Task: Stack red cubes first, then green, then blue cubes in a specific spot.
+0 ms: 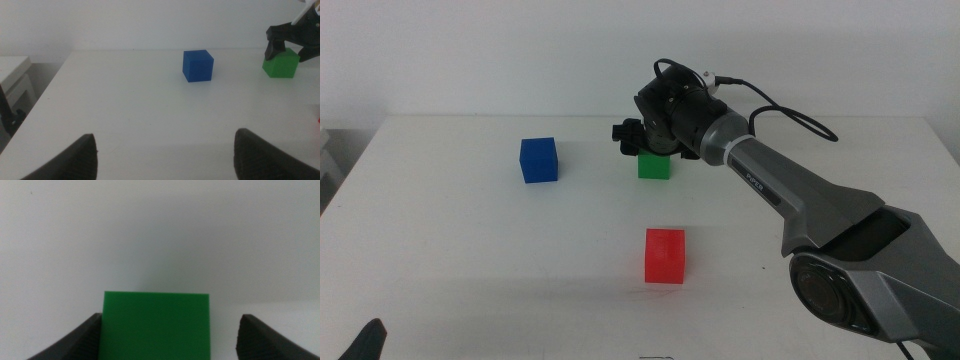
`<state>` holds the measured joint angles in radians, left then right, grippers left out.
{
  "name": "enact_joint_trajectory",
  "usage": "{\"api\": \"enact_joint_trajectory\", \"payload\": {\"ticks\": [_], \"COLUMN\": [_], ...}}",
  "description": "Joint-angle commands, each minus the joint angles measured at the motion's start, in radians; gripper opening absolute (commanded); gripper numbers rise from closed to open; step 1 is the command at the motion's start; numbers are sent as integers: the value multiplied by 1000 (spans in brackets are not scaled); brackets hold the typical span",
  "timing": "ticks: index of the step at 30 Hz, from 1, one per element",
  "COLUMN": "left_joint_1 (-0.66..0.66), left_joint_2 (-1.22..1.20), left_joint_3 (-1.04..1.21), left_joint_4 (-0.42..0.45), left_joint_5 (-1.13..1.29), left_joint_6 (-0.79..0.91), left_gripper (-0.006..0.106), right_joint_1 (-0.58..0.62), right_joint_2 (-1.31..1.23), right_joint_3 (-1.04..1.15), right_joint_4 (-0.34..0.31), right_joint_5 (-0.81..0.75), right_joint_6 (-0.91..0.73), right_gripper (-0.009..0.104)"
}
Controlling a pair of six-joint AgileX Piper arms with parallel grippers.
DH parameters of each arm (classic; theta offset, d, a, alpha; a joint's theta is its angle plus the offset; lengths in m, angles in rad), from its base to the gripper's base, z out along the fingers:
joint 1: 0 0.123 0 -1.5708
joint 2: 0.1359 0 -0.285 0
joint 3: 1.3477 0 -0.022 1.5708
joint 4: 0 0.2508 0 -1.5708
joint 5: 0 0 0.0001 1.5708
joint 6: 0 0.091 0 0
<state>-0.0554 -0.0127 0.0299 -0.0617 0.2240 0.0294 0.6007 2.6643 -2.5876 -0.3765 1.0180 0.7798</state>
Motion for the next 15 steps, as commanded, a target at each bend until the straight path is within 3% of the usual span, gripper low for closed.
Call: {"api": "enact_joint_trajectory", "payload": {"ticks": [1,6,12,15], "left_joint_1": [-1,-1,-1,-1], "left_joint_2": [-18,-18,-18,-18], "left_joint_3": [-3,-3,-3,-3], "left_joint_4": [-11,-11,-11,-11], "left_joint_5": [-81,-81,-81,-81], "left_joint_6": [-9,-9,-9,-9], "left_gripper": [94,94,94,94], "right_joint_1": [-5,-5,3,16], "right_joint_2": [-75,-75,-93,-133], "right_joint_3": [-37,-37,-40,-40], "right_joint_4": [-50,-88,-95,-103], "right_joint_5": [-21,21,45,57], "right_joint_6": [-1,-1,-42,-82], "right_gripper": [62,40,1,-1]}}
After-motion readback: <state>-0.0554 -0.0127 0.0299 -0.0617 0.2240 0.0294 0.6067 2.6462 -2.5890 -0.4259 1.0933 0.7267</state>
